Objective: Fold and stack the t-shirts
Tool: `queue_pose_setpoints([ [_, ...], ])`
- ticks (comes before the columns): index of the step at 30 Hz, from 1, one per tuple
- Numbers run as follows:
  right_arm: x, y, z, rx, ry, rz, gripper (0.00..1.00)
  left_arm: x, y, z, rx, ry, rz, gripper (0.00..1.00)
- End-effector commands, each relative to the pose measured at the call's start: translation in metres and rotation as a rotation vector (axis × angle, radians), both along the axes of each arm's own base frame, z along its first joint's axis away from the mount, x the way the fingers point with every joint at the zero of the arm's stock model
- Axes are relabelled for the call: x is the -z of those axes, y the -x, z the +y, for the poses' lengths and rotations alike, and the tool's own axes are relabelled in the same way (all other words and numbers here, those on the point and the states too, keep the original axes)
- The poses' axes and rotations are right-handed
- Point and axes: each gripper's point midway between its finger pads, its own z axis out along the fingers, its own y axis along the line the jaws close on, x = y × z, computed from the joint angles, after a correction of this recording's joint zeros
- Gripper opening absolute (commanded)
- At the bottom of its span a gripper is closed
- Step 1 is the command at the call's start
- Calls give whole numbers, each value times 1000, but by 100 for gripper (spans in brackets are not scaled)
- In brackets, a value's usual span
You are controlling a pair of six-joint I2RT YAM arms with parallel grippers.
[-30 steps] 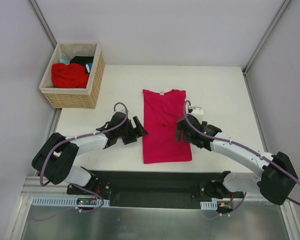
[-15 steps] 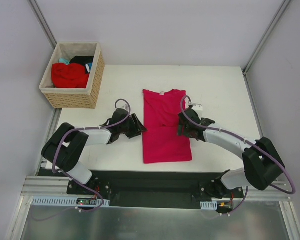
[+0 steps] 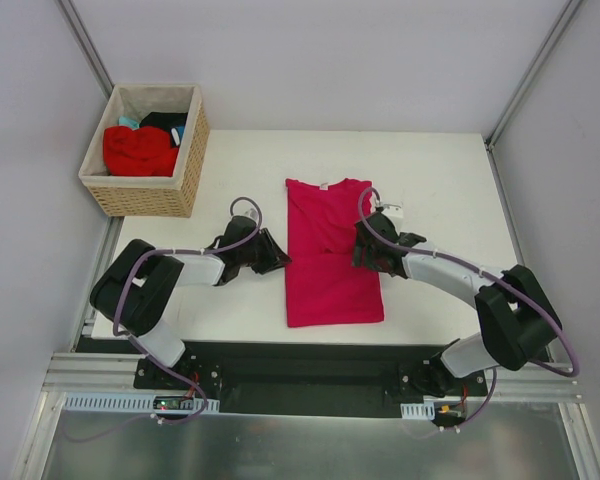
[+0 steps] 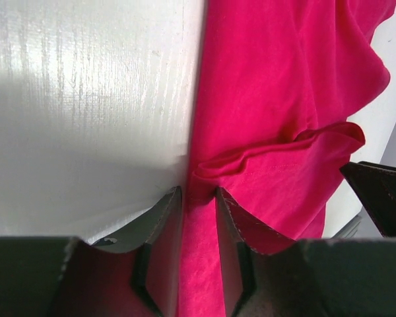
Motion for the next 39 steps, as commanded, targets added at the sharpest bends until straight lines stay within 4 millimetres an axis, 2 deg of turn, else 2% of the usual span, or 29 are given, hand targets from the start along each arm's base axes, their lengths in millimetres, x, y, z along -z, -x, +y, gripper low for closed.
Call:
queue_pose_setpoints([
  [1, -13, -15, 10, -10, -35, -39, 76, 2, -9, 1, -2, -3, -4, 27],
  [14, 3, -20, 10, 4, -21, -25, 75, 4, -12, -5, 15, 13, 6, 24],
  [18, 5, -27, 11, 7, -18, -22, 67, 4, -11, -6, 23, 17, 10, 24],
  [25, -9, -38, 15, -9, -16, -47, 55, 7, -10, -6, 25, 18, 17, 23],
  [30, -8, -39, 17, -14, -17, -42, 46, 9, -9, -6, 27, 20, 21, 23],
  [39, 7, -34, 17, -5, -23, -14, 43, 10, -8, -5, 21, 18, 22, 23],
])
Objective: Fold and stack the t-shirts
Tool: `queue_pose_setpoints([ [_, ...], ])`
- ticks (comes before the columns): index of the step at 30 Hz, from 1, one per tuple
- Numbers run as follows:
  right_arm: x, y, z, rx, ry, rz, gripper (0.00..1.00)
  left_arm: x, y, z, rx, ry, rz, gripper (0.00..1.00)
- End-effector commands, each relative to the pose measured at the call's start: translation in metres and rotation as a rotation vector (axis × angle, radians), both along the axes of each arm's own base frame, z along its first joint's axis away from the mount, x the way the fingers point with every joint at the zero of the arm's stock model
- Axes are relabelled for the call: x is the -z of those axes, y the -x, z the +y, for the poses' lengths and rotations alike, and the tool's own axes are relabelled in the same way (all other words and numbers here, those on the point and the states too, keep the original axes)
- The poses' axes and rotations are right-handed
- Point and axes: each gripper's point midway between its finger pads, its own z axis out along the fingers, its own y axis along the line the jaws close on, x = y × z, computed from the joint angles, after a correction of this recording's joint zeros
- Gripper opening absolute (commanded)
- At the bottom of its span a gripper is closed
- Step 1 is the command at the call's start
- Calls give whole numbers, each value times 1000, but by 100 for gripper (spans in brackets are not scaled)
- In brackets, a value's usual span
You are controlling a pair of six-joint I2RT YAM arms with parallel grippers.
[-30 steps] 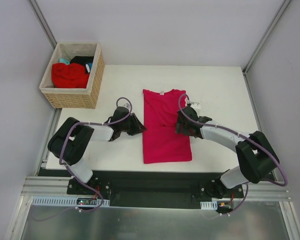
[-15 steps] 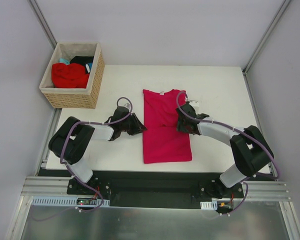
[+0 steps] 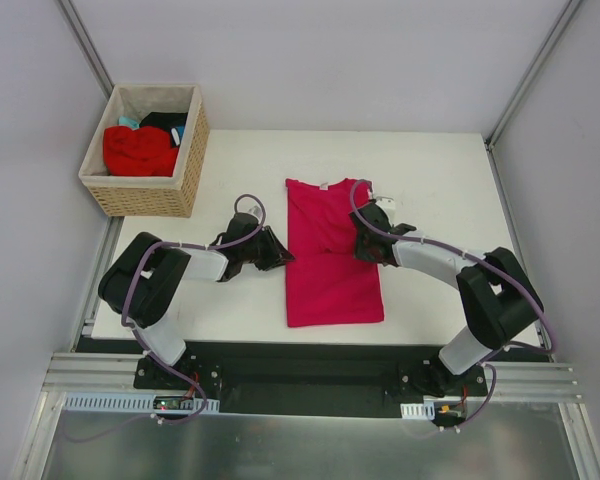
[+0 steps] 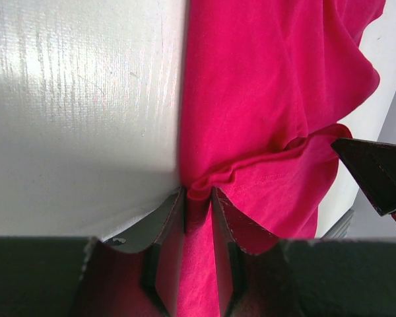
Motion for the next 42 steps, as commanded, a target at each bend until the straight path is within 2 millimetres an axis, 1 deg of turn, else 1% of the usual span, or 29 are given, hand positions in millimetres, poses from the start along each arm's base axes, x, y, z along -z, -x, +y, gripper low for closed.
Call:
queue_pose_setpoints([
  [1, 0, -5, 4, 7, -19, -14, 43, 9, 2, 6, -9, -22, 23, 22],
  [8, 1, -5, 4, 8, -18, -13, 29, 9, 3, 7, -10, -20, 24, 22],
  [9, 2, -5, 4, 10, -18, -12, 24, 9, 3, 8, -13, -22, 23, 22],
  [11, 3, -4, 4, 9, -20, -8, 17, 9, 4, 8, -15, -24, 22, 22],
  [13, 4, -4, 3, 13, -19, -7, 12, 9, 4, 9, -17, -26, 21, 21],
  [15, 5, -2, 2, 13, -16, -4, 1, 7, 5, 9, -15, -23, 16, 21],
  [17, 4, -2, 1, 16, -12, -11, 1, 6, 6, 10, -12, -28, 19, 21],
  [20, 1, -3, -2, 22, -8, -20, 1, -4, 4, 9, -4, -27, 2, 20],
  [23, -4, -4, -3, 21, -4, -31, 1, -19, 2, 9, 4, -27, -20, 19],
  [24, -6, -4, -3, 19, -5, -36, 1, -20, 3, 10, 6, -36, -16, 19],
  [26, -9, -5, -3, 22, -7, -41, 1, -30, 0, 8, 8, -30, -39, 19],
  [29, -14, -6, -3, 20, -13, -55, 1, -38, -2, 8, 10, -27, -53, 19],
  [34, -19, -6, -6, 20, -4, -67, 1, -39, -4, 7, 11, -28, -54, 19],
  [38, -18, -5, -7, 24, 2, -67, 1, -33, -3, 7, 12, -33, -39, 18],
  [39, -18, -6, -7, 22, 2, -66, 1, -31, -3, 7, 13, -37, -37, 14],
  [40, -19, -6, -5, 19, -3, -65, 1, -29, -3, 7, 13, -40, -33, 0],
  [42, -18, -6, -6, 21, -3, -63, 1, -24, -2, 6, 22, -40, -19, 0],
])
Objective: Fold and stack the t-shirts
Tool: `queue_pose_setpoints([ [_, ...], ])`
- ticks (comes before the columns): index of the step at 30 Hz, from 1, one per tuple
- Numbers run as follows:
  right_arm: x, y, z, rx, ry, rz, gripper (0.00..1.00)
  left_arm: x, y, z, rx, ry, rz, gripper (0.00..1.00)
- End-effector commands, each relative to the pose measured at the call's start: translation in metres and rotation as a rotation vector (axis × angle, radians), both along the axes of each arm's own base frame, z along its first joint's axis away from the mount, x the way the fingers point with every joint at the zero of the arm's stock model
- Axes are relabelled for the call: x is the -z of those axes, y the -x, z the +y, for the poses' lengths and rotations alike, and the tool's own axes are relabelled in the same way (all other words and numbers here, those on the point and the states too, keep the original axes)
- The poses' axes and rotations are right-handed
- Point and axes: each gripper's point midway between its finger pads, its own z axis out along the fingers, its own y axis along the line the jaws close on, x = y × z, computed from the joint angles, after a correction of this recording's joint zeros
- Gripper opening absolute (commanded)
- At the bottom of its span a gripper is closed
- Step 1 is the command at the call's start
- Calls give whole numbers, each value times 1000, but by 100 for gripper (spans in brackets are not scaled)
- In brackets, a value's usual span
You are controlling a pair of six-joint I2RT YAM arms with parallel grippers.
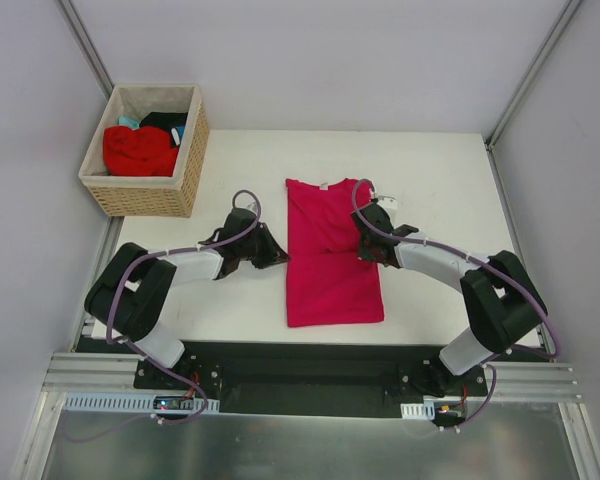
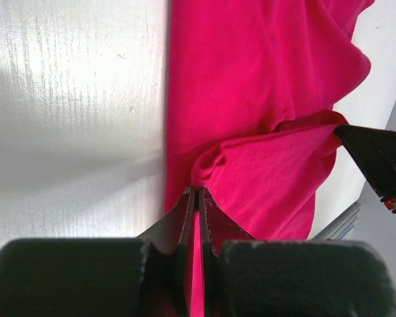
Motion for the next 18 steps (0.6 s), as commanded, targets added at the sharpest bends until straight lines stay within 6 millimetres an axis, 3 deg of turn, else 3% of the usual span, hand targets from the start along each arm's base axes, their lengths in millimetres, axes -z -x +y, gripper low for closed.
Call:
queue_pose_setpoints([
  [1, -14, -6, -4, 11, 5, -42, 1, 2, -9, 0, 1, -8, -11, 0],
  [7, -16, -6, -6, 10, 17, -46, 1, 6, -11, -1, 3, -6, -8, 0],
  [18, -26, -9, -19, 44, 47, -73, 1, -9, -18, -8, 17, 17, -40, 0],
])
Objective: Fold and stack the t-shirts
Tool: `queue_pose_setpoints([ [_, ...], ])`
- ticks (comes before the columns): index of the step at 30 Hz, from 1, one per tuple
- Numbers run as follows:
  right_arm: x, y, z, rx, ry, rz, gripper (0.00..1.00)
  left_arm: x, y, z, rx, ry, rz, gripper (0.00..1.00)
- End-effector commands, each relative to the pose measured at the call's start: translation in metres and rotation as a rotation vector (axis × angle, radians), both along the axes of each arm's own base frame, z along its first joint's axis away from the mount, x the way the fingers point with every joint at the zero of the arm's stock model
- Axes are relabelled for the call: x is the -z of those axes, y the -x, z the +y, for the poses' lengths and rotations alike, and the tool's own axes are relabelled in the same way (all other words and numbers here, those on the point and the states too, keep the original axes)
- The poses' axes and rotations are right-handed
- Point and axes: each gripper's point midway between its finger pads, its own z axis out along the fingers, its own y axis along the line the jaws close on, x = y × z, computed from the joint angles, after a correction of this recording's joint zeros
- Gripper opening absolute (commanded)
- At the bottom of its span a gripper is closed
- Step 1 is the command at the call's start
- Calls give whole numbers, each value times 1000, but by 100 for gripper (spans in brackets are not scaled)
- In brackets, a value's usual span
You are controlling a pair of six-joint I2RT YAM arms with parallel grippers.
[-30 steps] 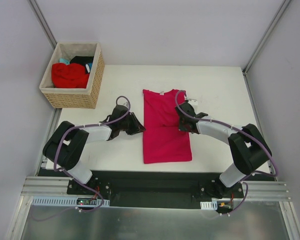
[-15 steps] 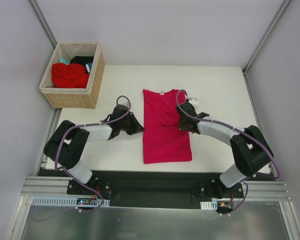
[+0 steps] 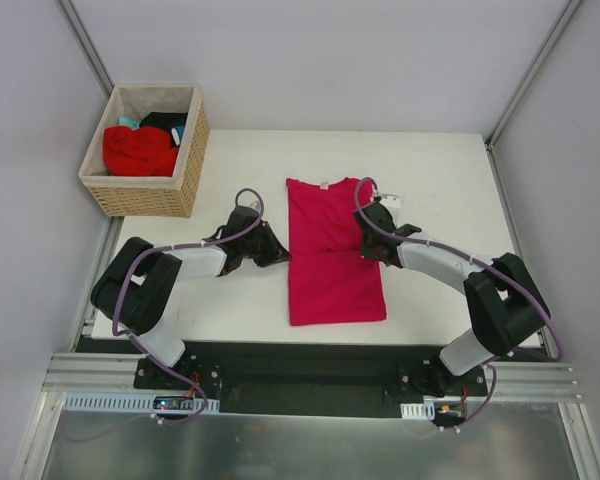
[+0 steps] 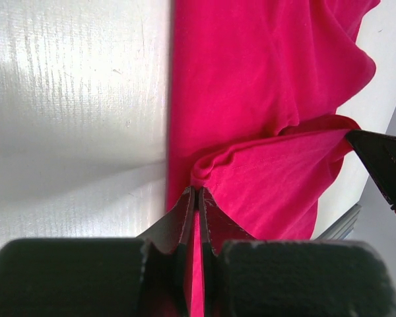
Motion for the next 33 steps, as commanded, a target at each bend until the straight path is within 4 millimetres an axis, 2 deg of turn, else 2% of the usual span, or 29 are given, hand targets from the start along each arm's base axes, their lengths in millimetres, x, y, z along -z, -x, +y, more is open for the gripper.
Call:
queue_pose_setpoints([
  [1, -21, -7, -12, 33, 24, -57, 1, -16, -12, -4, 10, 23, -56, 0],
  [16, -34, -11, -14, 44, 14, -84, 1, -22, -14, -5, 8, 30, -70, 0],
  [19, -30, -11, -16, 49, 21, -75, 1, -23, -16, -6, 5, 32, -71, 0],
  [26, -9, -11, -21, 74, 34, -30, 1, -22, -17, -8, 11, 33, -69, 0],
  [33, -4, -13, -20, 72, 34, -18, 1, -20, -20, -11, 18, 31, -63, 0],
])
